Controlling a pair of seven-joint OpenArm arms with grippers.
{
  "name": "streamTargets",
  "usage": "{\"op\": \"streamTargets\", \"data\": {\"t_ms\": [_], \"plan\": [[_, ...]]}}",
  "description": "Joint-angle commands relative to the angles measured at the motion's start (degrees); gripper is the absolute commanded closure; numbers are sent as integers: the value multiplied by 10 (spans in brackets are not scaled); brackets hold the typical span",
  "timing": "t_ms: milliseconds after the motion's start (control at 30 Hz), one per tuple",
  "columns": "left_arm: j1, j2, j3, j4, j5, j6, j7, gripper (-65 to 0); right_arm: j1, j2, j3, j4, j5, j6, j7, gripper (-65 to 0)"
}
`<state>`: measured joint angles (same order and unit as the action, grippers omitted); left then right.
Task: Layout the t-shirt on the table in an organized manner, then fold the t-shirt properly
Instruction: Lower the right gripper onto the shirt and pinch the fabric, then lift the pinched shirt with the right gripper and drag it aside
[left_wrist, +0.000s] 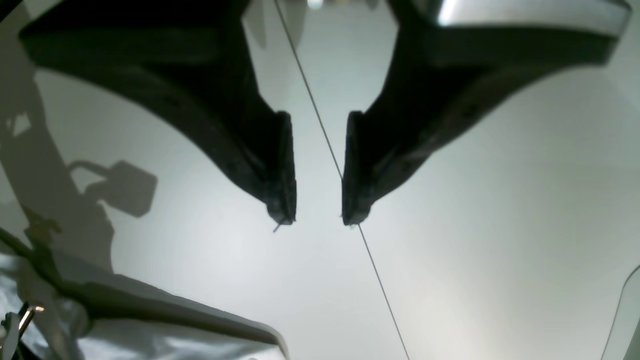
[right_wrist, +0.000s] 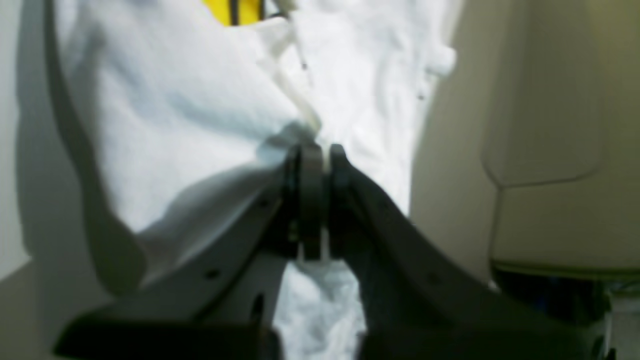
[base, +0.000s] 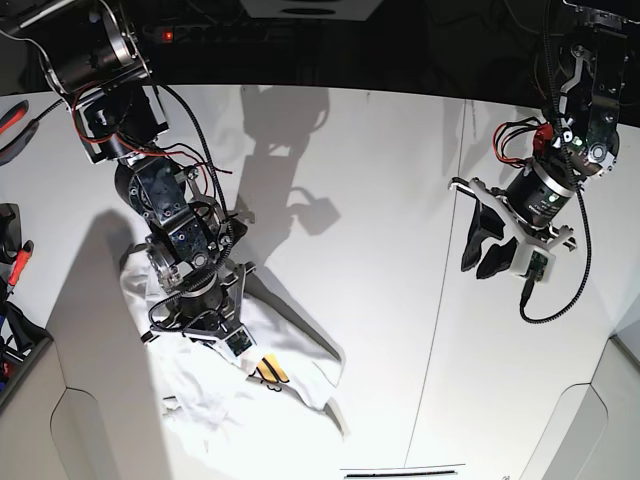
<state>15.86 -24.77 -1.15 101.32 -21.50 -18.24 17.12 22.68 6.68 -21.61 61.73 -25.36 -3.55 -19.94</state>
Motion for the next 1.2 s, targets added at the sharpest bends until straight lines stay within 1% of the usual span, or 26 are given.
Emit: {"op": "streamTargets", "data": {"t_ms": [0, 200, 267, 300, 333, 367, 400, 700, 733, 767, 800, 833, 967, 1100, 1167], "plan": [[-6, -6, -4, 9, -5, 1, -14, -198, 16, 0, 3, 21, -6, -10, 7, 0], [-6, -6, -4, 9, -5, 1, -14, -198, 16, 0, 3, 48, -6, -10, -26, 0], [-6, -6, -4, 9, -5, 1, -14, -198, 16, 0, 3, 48, -6, -8, -28, -6], [-6, -6, -4, 9, -5, 1, -14, -198, 16, 0, 3, 48, -6, -3, -28, -73], [-6, -6, -4, 9, -5, 1, -14, -198, 16, 0, 3, 48, -6, 6, -28, -125], [-6, -6, -4, 9, -5, 1, -14, -198, 16, 0, 3, 48, -6, 12, -28, -153], [-6, -6, -4, 9, -5, 1, -14, -198, 16, 0, 3, 48, -6, 12, -28, -157], [-6, -6, -4, 9, -5, 1, -14, -198, 16, 0, 3, 48, -6, 3, -28, -156], [-6, -6, -4, 9, -5, 1, -14, -198, 16, 0, 3, 48, -6, 3, -28, -147], [-6, -6, -4, 9, -5, 1, -14, -198, 16, 0, 3, 47, -5, 3, -29, -104], [-6, -6, -4, 9, -5, 1, -14, -198, 16, 0, 3, 47, -5, 4, -31, -31], [-6, -6, -4, 9, -5, 1, -14, -198, 16, 0, 3, 47, -3, 3, -33, 0], [-6, -6, -4, 9, -5, 1, -14, -198, 16, 0, 3, 47, -6, 3, -38, 0], [-6, -6, -4, 9, -5, 26, -14, -198, 14, 0, 3, 53, -8, 3, -44, 0], [-6, -6, -4, 9, -5, 26, -14, -198, 4, 0, 1, 76, -6, 4, -56, 0]]}}
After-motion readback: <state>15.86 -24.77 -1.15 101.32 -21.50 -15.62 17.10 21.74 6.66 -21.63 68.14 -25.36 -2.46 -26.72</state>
